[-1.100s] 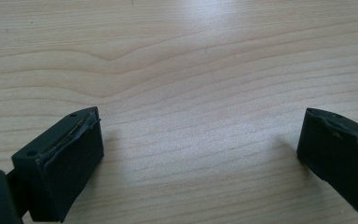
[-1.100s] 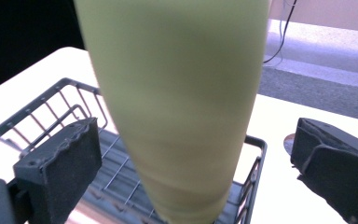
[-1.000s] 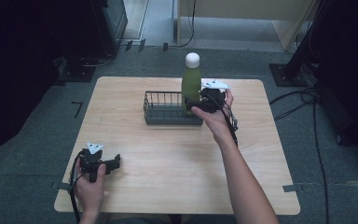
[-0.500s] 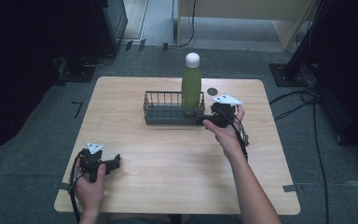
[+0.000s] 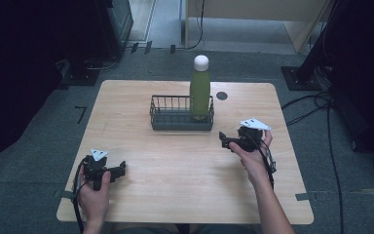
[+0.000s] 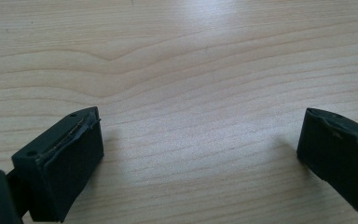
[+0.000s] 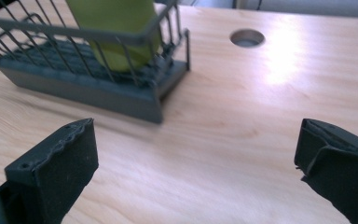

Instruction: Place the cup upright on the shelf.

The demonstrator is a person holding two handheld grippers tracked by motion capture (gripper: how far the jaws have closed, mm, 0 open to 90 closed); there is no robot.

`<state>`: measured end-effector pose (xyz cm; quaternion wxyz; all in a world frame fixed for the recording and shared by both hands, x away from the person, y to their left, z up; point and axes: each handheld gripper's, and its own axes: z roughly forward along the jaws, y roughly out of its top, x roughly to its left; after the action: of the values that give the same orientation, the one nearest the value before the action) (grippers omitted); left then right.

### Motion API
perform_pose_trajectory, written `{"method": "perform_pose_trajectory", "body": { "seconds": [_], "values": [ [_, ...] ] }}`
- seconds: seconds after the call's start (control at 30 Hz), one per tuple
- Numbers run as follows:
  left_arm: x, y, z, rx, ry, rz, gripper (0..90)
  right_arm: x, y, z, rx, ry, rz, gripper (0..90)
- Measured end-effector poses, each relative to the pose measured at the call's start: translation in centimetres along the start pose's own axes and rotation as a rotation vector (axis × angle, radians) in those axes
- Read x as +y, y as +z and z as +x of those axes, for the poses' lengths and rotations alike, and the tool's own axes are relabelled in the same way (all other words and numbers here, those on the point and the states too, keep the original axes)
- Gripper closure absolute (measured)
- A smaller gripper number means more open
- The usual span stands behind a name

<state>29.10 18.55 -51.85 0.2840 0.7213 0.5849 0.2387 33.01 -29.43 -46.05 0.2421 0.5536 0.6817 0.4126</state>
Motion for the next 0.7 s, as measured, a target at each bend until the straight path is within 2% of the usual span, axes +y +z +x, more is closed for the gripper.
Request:
{"method": "perform_pose_trajectory", "body": {
  "seconds": [0.23, 0.27, 0.47, 0.6, 0.7],
  "values": [
    [0.0, 0.0, 0.0, 0.000, 0.000, 0.000, 0.9, -2.1, -1.0, -1.5, -0.032, 0.025, 0.012, 0.0],
    [0.0, 0.0, 0.0, 0.000, 0.001, 0.000, 0.9, -2.9, -1.3, -2.1, -0.049, 0.027, 0.021, 0.0],
    [0.0, 0.0, 0.0, -0.001, 0.002, -0.001, 0.9, -4.8, -2.1, -3.4, -0.086, 0.047, 0.043, 0.0],
    [0.0, 0.0, 0.0, -0.001, 0.006, 0.001, 0.9, -6.0, -2.8, -4.3, -0.122, 0.038, 0.055, 0.0],
    [0.0, 0.0, 0.0, -0.001, 0.006, 0.001, 0.9, -7.0, -3.4, -4.9, -0.136, 0.048, 0.064, 0.0]
  ]
}}
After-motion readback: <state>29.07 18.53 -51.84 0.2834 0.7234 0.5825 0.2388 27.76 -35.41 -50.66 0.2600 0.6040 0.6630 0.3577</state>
